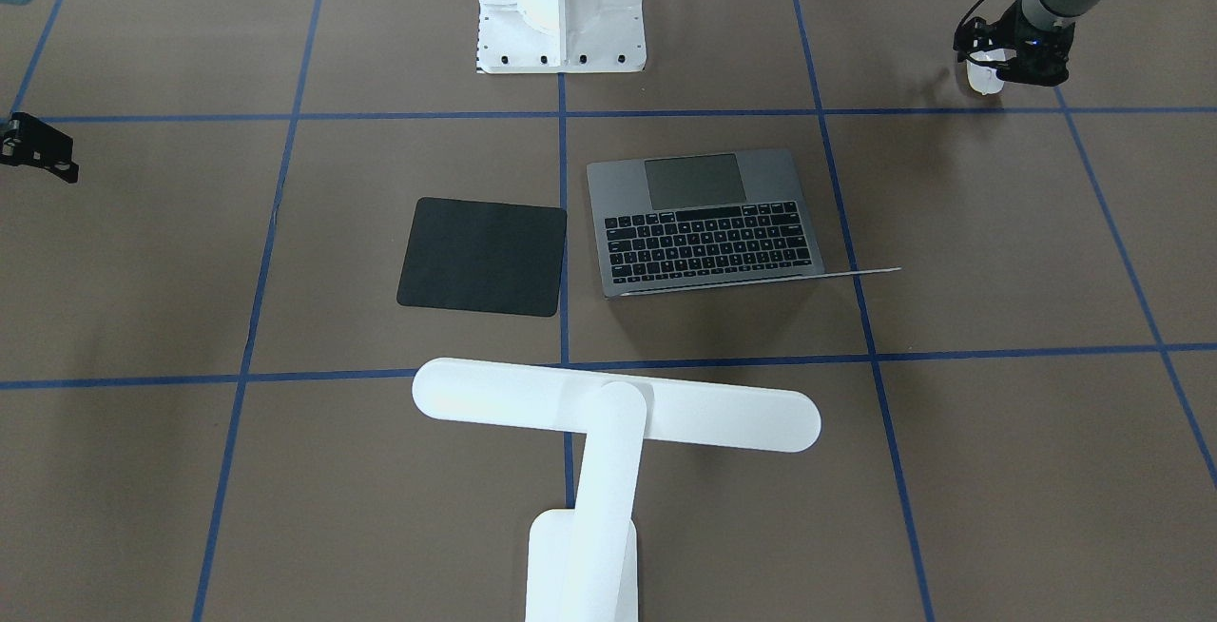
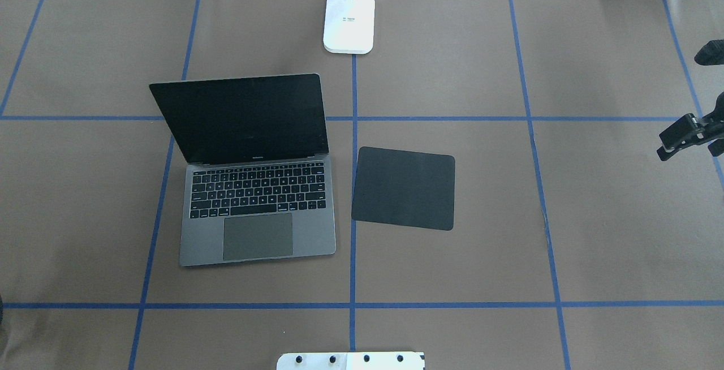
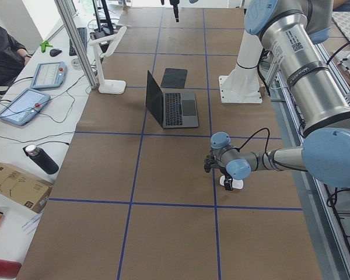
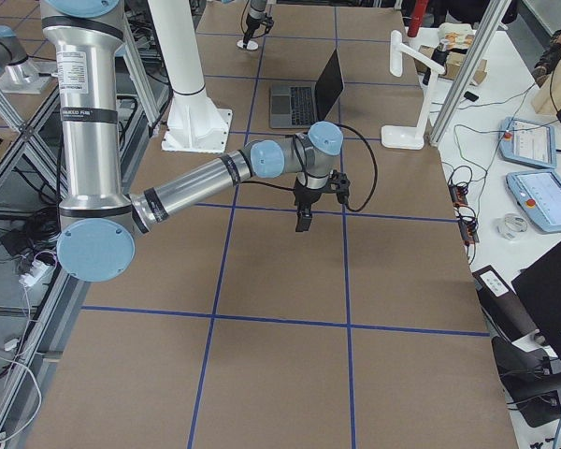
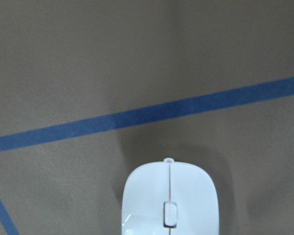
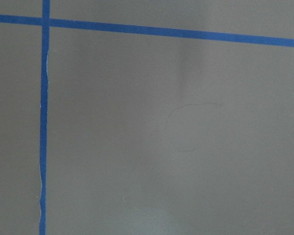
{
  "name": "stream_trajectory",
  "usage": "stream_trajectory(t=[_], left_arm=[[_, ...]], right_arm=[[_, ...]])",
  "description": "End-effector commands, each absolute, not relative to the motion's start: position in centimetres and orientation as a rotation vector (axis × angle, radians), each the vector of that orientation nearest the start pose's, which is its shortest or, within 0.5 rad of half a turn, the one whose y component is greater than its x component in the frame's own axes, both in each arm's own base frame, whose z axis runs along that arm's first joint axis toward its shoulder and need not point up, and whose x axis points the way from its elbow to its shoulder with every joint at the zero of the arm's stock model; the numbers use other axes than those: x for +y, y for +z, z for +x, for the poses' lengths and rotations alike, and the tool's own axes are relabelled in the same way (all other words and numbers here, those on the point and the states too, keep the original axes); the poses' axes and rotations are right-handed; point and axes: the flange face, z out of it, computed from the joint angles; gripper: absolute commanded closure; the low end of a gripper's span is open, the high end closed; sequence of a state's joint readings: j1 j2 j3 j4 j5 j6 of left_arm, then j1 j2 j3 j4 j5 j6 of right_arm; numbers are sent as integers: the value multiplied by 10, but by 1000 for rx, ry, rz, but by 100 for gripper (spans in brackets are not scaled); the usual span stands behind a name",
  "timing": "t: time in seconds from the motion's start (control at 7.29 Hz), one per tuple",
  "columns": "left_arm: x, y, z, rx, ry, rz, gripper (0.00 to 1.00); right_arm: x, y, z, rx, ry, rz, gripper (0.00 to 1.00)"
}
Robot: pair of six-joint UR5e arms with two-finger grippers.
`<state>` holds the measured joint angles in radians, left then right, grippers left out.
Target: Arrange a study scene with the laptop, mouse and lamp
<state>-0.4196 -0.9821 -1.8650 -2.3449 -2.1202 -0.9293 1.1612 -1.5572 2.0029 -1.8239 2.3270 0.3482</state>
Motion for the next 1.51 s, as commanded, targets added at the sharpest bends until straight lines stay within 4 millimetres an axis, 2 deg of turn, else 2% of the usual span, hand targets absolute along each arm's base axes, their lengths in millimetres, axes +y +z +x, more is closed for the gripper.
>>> stream_trajectory(t=[0.0,0.27,0.55,0.69,0.96,1.23,1.37], left_arm=[[-181,659,212,684,351,-245,19],[-179,661,213,681,357,-250,22],[-178,659,213,689,360,-247,31],[-177,658,213,699,364,-253,37],[-177,657,213,705,365,-259,60],[-175,649,213,735,373,-274,70],[-178,641,216,750,374,-262,70]], right_arm=[[-457,469,-126,-770,-130,-104,0],[-453,471,-125,-768,-129,-109,0],[-452,472,-125,-768,-129,-110,0],[-451,470,-123,-769,-129,-105,0],[-448,472,-120,-768,-124,-107,0],[-448,471,-120,-769,-125,-104,0],[-448,471,-120,-769,-125,-106,0]])
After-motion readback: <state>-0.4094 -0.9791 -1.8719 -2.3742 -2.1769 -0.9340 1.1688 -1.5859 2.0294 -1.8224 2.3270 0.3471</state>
